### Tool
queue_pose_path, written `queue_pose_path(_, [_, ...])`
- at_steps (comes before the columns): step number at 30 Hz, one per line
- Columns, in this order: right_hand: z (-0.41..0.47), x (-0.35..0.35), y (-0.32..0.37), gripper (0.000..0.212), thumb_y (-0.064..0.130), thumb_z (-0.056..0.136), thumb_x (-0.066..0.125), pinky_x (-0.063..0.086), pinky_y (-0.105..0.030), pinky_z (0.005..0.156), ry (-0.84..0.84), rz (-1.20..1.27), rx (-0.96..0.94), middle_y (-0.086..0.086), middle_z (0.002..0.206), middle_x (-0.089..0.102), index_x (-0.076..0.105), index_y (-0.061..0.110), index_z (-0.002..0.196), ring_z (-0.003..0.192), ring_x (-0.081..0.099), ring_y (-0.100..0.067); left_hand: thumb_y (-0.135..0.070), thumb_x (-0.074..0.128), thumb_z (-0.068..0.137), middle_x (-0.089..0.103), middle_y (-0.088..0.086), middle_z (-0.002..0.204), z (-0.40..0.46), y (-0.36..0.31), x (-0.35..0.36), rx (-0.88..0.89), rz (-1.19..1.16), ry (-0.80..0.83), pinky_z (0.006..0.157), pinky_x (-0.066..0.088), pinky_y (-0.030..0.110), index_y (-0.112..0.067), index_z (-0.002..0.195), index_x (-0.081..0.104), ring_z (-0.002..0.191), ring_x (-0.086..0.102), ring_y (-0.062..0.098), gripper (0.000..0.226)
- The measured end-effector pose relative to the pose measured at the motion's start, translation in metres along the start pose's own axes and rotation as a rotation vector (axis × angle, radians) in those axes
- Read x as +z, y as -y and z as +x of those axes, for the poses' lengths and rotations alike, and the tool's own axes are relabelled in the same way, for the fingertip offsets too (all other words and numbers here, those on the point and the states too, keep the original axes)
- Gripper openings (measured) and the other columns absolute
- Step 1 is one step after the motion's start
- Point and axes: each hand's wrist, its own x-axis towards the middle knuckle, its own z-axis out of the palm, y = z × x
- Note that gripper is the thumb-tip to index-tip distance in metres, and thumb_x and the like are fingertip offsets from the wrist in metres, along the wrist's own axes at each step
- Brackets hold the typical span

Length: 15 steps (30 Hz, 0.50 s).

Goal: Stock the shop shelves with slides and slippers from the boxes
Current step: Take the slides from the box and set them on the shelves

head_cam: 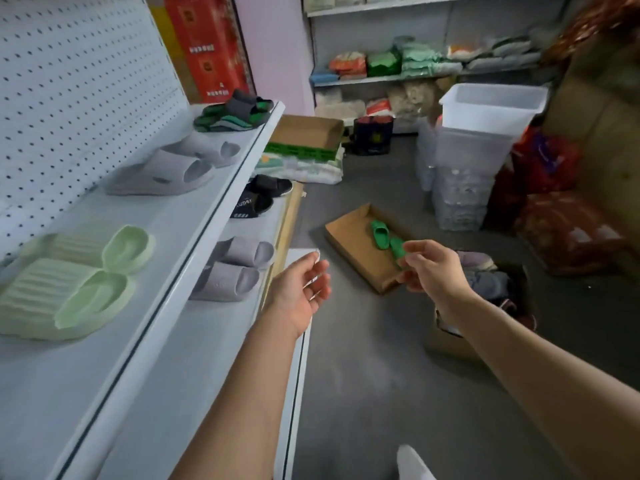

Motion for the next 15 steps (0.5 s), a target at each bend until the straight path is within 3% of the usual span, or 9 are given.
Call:
queue_pose_path(10, [0.24, -0.03, 0.018, 0.02, 0.003, 0.093, 0.048, 0.046, -0.025, 0.055, -0.037, -0.063, 0.056, -0.009, 0.089, 0.067, 0.063, 0.014, 0.103, 0.06, 0.062, -0.018, -0.02, 0.06, 0.095, 0.068, 0.0, 0.083, 0.213, -0.051, 0.128, -0.054, 0.087, 0.049, 0.064, 0.05, 0.027, -0.017, 0.094, 0.066, 0.07, 0.059, 0.012, 0.007])
queue_pose_path(15, [0.37, -0.045, 0.027, 0.021, 0.004, 0.093, 0.047, 0.044, -0.024, 0.052, -0.011, -0.142, 0.101, -0.006, 0.081, 0.068, 0.063, 0.016, 0.099, 0.054, 0.062, -0.016, -0.022, 0.058, 0.096, 0.069, -0.002, 0.084, 0.325, -0.068, 0.193, -0.132, 0.057, 0.031, 0.066, 0.05, 0.027, -0.017, 0.098, 0.067, 0.07, 0.061, 0.01, 0.01])
